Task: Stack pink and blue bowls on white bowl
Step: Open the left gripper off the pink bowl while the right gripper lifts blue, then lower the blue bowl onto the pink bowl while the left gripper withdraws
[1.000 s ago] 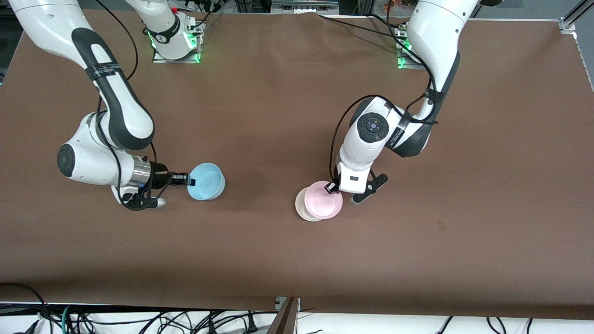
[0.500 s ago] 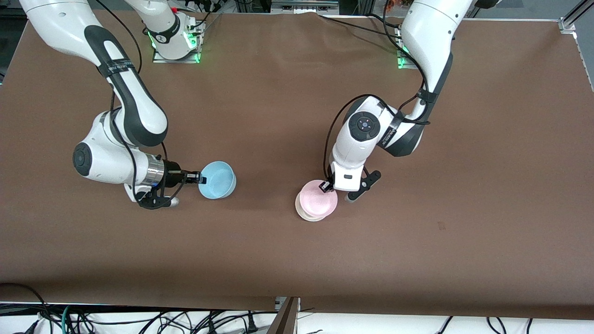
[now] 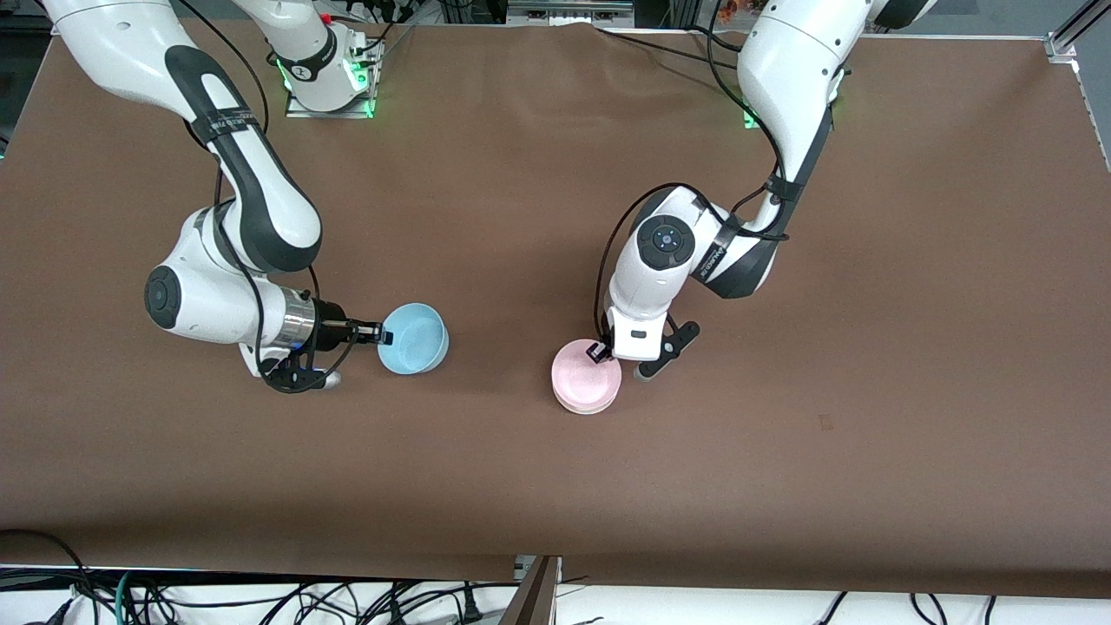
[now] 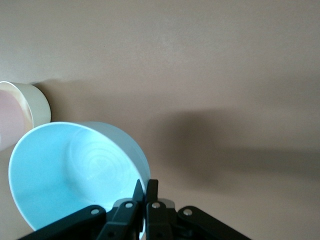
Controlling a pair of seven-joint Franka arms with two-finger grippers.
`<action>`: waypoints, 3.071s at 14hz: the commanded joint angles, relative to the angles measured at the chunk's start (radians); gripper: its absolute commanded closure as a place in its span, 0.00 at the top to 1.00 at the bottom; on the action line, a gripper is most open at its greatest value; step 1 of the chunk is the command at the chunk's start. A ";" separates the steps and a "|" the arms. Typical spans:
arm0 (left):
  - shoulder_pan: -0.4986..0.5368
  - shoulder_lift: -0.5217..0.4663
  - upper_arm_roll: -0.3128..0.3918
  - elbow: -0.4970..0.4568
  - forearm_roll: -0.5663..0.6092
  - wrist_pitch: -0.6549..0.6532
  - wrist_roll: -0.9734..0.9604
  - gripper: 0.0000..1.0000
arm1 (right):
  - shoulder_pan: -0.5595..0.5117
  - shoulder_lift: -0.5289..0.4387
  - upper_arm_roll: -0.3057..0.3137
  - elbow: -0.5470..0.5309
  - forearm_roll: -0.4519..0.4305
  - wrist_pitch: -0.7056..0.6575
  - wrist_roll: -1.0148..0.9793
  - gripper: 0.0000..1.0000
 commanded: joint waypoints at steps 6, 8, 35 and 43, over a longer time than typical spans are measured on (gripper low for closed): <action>-0.017 0.047 0.024 0.057 0.020 -0.010 -0.033 0.00 | 0.037 0.022 0.002 0.036 -0.016 0.017 0.072 0.00; -0.017 0.048 0.024 0.058 0.020 -0.010 -0.036 0.17 | 0.038 0.022 0.002 0.036 -0.016 0.017 0.074 0.00; 0.386 -0.130 0.050 0.443 0.008 -0.852 0.914 0.53 | 0.453 0.287 -0.076 0.398 -0.280 0.208 0.916 0.00; 0.457 -0.198 0.054 0.365 0.018 -0.909 1.205 0.52 | 0.496 0.358 -0.073 0.488 -0.208 0.204 0.983 0.00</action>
